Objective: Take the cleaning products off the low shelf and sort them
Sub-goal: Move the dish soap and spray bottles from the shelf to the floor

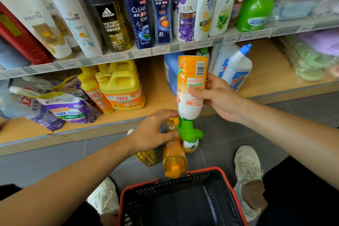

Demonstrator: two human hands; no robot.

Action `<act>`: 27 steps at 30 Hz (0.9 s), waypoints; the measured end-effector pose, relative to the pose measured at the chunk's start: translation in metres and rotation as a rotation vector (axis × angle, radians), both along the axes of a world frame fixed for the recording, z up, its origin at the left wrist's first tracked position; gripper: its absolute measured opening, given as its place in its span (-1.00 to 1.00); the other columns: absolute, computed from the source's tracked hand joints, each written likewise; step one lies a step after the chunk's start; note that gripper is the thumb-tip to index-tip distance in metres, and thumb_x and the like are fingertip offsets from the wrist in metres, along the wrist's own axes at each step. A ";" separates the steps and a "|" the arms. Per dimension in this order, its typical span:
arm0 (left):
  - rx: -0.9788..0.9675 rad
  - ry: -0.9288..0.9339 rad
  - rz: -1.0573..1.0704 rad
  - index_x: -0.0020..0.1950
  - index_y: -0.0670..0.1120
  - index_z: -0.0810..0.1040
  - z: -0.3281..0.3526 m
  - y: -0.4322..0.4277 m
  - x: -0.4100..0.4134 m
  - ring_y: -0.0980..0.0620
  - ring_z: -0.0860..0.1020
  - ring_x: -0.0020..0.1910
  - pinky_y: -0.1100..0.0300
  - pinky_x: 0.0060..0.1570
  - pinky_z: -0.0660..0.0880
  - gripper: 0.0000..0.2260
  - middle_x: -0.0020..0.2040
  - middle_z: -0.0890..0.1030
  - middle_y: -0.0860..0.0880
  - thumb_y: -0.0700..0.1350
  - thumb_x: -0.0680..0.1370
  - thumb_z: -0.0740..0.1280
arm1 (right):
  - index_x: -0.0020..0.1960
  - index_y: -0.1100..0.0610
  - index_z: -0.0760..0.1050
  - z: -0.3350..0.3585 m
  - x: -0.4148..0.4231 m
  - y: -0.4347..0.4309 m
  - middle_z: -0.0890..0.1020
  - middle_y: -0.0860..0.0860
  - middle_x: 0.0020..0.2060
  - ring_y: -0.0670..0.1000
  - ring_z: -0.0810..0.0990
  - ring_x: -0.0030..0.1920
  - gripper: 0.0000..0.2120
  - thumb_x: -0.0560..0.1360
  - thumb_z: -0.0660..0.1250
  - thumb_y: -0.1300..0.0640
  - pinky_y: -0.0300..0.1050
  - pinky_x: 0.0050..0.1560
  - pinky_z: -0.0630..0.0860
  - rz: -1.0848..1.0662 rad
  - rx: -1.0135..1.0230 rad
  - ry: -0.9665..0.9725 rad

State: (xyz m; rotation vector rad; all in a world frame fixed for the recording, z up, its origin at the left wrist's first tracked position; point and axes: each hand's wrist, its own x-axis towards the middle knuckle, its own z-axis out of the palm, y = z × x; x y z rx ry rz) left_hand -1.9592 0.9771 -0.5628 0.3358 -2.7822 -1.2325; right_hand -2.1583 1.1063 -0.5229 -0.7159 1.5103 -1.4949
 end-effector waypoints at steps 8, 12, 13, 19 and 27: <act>-0.290 0.028 -0.269 0.29 -0.15 0.58 -0.006 0.001 -0.002 -0.07 0.21 0.55 -0.04 0.48 0.28 -0.57 0.48 0.43 -0.05 0.04 0.50 0.51 | 0.32 0.17 0.51 0.003 -0.014 0.016 0.69 0.08 0.17 0.11 0.66 0.20 -0.54 0.45 0.41 0.08 0.06 0.08 0.64 -0.050 -0.044 -0.202; -0.233 0.106 -0.333 0.26 -0.20 0.56 0.003 0.010 -0.004 -0.05 0.31 0.51 -0.06 0.42 0.34 -0.62 0.33 0.54 -0.09 0.02 0.57 0.43 | 0.26 0.16 0.54 0.002 -0.021 0.025 0.71 0.08 0.11 0.09 0.70 0.13 -0.59 0.47 0.41 0.02 0.05 -0.03 0.66 -0.064 0.001 -0.246; -0.197 0.120 -0.342 0.26 -0.21 0.55 0.006 0.014 -0.005 -0.07 0.35 0.47 -0.07 0.40 0.35 -0.64 0.31 0.54 -0.12 0.00 0.59 0.41 | 0.29 0.17 0.53 0.003 -0.022 0.028 0.71 0.09 0.12 0.10 0.70 0.13 -0.58 0.47 0.41 0.03 0.06 -0.03 0.66 -0.061 0.016 -0.257; 0.395 0.069 -0.172 0.20 -0.26 0.53 0.038 0.030 -0.014 -0.06 0.61 0.03 0.03 0.09 0.56 -0.70 0.04 0.61 -0.17 -0.05 0.64 0.25 | 0.35 0.07 0.52 -0.001 -0.021 0.047 0.57 0.12 0.27 0.12 0.74 -0.05 -0.60 0.54 0.40 0.29 -0.01 -0.07 0.68 -0.148 0.134 -0.114; 0.814 -0.174 -0.133 0.25 -0.32 0.52 0.018 0.034 -0.026 -0.04 0.62 0.07 0.00 0.23 0.58 -0.55 0.02 0.62 -0.08 0.04 0.61 0.22 | 0.30 -0.17 0.55 0.019 -0.010 0.071 0.59 -0.19 0.16 -0.08 0.58 0.21 -0.42 0.38 0.58 0.24 -0.16 0.08 0.61 0.381 0.132 0.664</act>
